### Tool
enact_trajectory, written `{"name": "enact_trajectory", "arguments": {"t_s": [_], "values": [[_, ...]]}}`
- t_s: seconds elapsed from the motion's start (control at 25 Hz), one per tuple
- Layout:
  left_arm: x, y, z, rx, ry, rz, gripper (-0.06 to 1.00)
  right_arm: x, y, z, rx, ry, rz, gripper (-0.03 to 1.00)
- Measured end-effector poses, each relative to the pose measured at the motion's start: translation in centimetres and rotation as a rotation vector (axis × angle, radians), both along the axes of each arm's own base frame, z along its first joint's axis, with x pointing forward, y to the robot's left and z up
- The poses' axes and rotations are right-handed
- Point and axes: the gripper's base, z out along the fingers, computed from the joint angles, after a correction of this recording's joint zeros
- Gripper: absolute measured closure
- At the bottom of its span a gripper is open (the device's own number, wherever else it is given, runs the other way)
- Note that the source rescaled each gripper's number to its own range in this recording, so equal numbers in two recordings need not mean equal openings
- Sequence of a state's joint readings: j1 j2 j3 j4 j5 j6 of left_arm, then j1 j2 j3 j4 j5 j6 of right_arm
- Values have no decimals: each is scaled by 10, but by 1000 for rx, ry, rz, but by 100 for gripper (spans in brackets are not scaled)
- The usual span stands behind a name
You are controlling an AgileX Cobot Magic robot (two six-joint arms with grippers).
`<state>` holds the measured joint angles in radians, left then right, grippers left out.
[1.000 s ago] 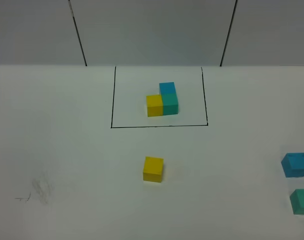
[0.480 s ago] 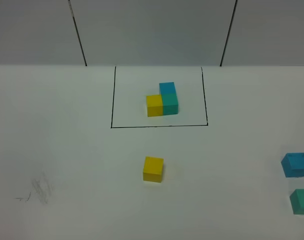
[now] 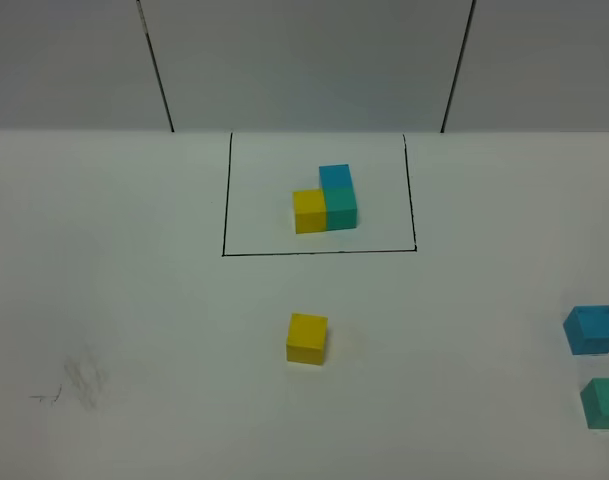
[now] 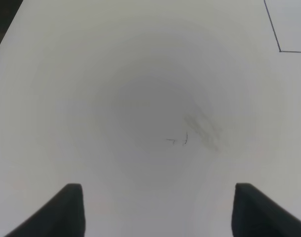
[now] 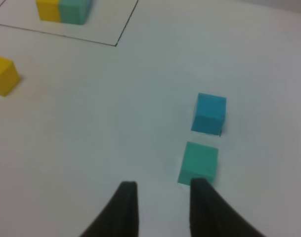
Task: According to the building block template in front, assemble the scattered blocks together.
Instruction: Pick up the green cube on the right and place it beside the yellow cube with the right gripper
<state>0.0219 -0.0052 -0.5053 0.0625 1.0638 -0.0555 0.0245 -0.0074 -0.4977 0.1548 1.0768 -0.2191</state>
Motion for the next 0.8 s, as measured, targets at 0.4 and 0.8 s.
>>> {"name": "enact_trajectory", "arguments": {"t_s": [0.4,0.8], "values": [[0,0,0,0,0,0,55,0,0,0,27,4,-10,96],[0,0,0,0,0,0,56,17,-1,0,106,112,-87,34]]}}
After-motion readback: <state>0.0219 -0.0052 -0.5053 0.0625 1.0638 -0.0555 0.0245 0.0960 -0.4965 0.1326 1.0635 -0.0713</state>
